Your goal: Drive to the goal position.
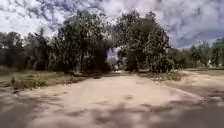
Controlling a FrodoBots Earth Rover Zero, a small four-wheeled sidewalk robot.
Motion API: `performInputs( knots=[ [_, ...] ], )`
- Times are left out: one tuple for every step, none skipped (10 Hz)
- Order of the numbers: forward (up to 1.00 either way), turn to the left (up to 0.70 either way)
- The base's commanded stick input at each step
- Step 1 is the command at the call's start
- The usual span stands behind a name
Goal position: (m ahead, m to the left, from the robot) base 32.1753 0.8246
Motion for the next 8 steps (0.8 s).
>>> performInputs(
  knots=[
    [0.85,0.00],
    [0.85,0.00],
    [0.85,0.00],
    [0.85,0.00],
    [0.85,0.00],
    [0.85,0.00],
    [0.85,0.00],
    [0.85,0.00]
  ],
)
